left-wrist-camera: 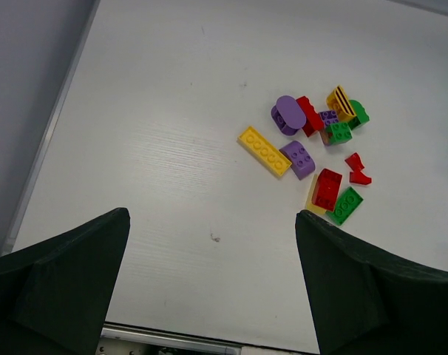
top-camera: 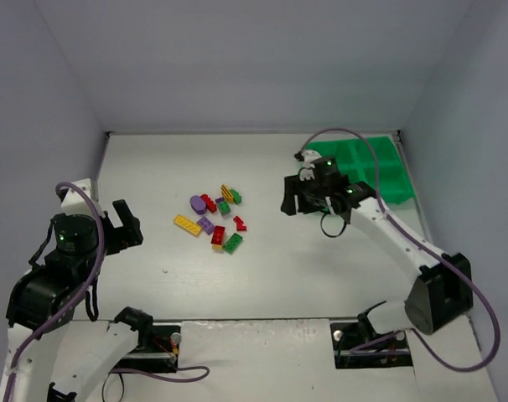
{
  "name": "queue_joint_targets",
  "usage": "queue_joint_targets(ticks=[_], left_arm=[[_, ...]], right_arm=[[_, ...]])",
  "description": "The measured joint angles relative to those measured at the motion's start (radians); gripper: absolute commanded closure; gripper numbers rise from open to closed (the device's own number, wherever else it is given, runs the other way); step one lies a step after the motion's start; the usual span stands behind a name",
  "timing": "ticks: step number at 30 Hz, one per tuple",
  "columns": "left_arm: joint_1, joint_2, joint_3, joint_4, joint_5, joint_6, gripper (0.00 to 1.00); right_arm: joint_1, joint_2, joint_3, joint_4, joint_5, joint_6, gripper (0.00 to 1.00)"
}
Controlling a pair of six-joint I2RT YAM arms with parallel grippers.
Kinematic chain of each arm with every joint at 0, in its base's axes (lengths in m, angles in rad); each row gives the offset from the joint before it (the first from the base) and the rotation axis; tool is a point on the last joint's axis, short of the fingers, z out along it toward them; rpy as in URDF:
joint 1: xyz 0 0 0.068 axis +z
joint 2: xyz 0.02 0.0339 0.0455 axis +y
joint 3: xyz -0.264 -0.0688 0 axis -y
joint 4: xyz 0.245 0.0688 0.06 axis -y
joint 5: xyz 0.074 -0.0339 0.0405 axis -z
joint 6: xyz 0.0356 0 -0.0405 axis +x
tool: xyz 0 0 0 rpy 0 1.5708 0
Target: Sort the legos into containers by color
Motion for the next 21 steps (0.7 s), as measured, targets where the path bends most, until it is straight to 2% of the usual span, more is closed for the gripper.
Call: queue_joint_targets(ticks=[3, 4, 8, 12, 21], left_arm=[[0.0, 0.016, 0.0, -0.002, 0.011, -0.007, 0.13], [0.0, 0.021, 0.0, -0.002, 0.016, -0.01, 0.13], [0.0, 0.038, 0.0, -0.002, 0.039, -0.019, 0.13], [0.0, 0.041, -0.016, -0.009, 0.062, -0.026, 0.13], [0.0, 0.032, -0.047, -0.033, 0.093, -0.047, 0.13]], right_arm=[[0.105, 0.135, 0.087, 0.033, 0.018, 0.002, 0.62], [0.134, 0.178, 0.116, 0.05, 0.024, 0.0, 0.62], [0.217, 0.358, 0.22, 0.104, 0.04, -0.018, 0.6], [0.264, 0.531, 0.312, 0.128, 0.035, -0.053, 0.49], [0.312, 0.735, 0.456, 0.134, 0.032, -0.116, 0.49]])
